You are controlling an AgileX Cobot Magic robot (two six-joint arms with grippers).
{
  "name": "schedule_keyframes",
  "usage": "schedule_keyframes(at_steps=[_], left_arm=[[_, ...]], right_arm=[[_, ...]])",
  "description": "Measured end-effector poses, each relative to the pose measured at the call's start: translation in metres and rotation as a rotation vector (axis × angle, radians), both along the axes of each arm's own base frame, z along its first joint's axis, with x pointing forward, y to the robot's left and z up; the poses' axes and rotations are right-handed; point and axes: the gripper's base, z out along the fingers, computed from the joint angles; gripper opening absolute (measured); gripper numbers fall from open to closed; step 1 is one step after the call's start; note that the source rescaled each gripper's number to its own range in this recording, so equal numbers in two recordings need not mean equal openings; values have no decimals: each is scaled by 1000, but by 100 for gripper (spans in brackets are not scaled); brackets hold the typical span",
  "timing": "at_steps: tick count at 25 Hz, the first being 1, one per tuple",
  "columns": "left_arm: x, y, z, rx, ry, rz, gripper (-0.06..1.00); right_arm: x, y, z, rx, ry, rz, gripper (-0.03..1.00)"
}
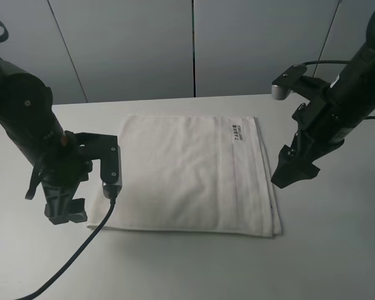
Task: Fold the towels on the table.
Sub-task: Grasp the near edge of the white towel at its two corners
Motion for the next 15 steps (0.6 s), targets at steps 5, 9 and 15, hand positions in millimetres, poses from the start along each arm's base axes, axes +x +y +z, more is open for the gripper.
schedule_keyframes(at_steps=[5,9,15], left_arm=[[0,-9,-21,29,36,-40,100],[1,-9,-36,51,63,-50,100],[0,-12,-44,61,83,-65,100]], right_arm=[[4,2,-9,-7,4,21,100],[1,10,-12,-7,-21,74,100],[-4,17,-15,-11,-38,138,100]])
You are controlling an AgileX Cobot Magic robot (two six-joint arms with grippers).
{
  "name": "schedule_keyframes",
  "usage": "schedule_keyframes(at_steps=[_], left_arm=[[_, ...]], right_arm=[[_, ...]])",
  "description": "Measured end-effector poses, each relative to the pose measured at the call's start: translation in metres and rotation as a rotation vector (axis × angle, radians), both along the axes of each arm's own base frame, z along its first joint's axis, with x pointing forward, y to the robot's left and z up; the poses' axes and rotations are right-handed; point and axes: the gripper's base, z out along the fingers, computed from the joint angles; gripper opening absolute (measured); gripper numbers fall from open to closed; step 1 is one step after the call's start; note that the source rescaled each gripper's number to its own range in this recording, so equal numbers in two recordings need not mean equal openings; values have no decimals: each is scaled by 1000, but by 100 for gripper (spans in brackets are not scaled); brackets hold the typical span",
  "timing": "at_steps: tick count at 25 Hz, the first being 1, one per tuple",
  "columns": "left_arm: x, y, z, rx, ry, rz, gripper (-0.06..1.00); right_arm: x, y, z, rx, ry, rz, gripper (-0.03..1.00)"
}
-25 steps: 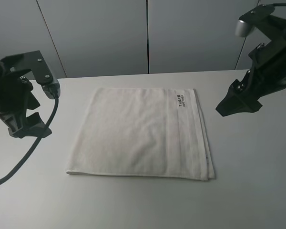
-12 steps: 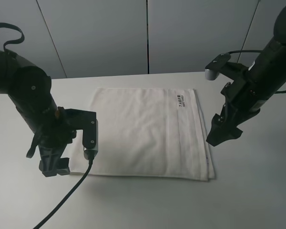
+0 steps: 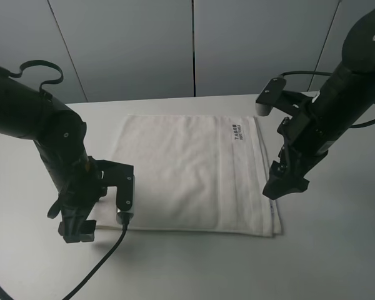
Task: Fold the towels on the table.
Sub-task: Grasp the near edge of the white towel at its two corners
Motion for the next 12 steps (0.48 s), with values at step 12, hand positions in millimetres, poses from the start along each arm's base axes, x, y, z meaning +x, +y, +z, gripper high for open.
schedule_keyframes(at_steps=[12], left_arm=[[-1,-8,-14,-2,28,-51,95]], right_arm=[[-5,12,-29,-29,76,182,100]])
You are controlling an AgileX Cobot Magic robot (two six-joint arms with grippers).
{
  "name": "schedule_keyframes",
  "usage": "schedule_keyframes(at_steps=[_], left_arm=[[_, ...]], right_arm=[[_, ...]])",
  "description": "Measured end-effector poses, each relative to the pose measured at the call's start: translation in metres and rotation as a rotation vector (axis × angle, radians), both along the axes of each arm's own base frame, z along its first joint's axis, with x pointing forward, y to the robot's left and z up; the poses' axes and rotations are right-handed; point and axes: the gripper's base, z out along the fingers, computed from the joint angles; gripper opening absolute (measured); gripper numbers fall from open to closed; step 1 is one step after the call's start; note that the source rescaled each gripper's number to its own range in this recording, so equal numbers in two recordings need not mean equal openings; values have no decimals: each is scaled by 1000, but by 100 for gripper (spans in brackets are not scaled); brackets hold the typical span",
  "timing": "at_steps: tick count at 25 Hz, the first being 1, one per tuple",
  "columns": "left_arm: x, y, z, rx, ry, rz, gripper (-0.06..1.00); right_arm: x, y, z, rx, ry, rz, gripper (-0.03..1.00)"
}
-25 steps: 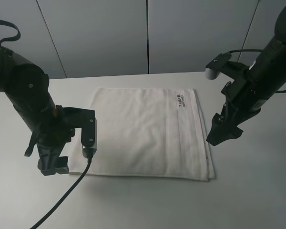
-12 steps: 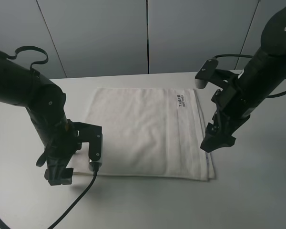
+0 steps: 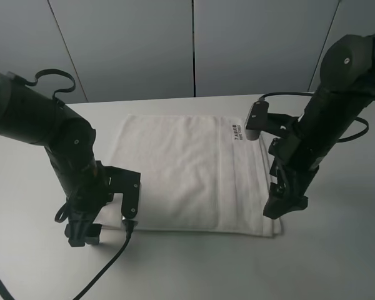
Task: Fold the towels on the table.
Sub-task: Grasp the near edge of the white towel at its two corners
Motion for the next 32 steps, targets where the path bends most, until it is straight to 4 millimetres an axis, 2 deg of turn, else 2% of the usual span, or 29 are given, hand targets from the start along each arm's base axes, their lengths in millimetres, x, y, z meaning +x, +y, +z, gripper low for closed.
schedule_keyframes(at_steps=[9,19,23,28,32], left_arm=[[1,0,0,-2,-7,10,95],[2,-1,-1,-11,-19,10,95],[3,-2,-1,-19,-30,7,95],[4,-3,-1,-29,-42,6,95],[4,-3,-1,-28,-42,5,95]], right_arm=[[-14,17,-20,-47,21,195,100],[-31,6,-48,-82,-17,253,100],[-33,4,-52,-87,-44,276,100],[-37,15,-53,-99,-97,373,100],[-37,17,-53,-110,-111,406,100]])
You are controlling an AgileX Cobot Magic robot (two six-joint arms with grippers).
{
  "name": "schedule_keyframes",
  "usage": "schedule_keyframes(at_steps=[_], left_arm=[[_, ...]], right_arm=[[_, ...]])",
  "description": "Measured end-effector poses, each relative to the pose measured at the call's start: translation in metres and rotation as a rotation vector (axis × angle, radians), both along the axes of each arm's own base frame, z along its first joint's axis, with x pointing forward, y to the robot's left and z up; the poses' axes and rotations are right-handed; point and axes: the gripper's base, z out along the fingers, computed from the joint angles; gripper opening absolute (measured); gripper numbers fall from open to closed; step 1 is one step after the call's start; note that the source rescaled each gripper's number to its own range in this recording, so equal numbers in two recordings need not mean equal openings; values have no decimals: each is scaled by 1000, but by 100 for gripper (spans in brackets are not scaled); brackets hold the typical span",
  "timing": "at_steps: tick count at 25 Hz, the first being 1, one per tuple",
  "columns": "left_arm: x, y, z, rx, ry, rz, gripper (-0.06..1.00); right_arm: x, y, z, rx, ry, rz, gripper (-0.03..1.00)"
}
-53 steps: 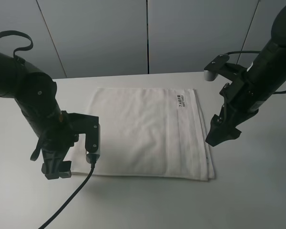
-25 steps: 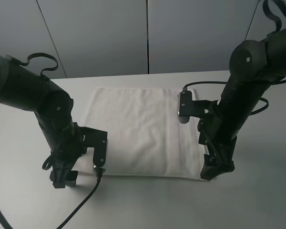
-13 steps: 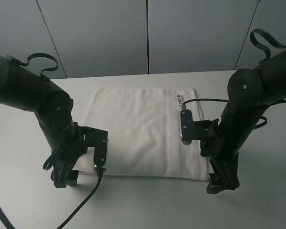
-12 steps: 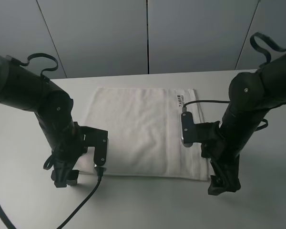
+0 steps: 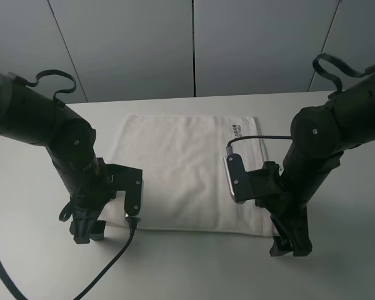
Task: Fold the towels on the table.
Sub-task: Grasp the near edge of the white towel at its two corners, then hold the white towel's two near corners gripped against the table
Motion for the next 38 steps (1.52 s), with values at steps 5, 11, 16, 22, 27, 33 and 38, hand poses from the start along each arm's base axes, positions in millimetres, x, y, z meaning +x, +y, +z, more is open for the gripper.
schedule_keyframes(at_steps=[5,11,16,22,27,33,38], left_arm=[[0,0,0,-1,-1,0,95],[0,0,0,-3,-1,3,95],[0,0,0,-3,-2,8,95],[0,0,-1,-4,-1,14,95],[0,0,-1,-4,-1,14,95],[0,0,-1,-3,-2,12,93],[2,-1,-1,-7,-16,2,63]], right_arm=[[1,-1,0,-9,-9,6,100],[1,-1,-6,-26,3,-2,100],[0,-1,-8,-31,11,-16,100],[6,2,-12,-22,-18,-21,54],[9,4,-13,-11,-39,-24,0],[9,4,-13,-10,-38,-28,0],[9,5,-13,1,-30,-53,0]])
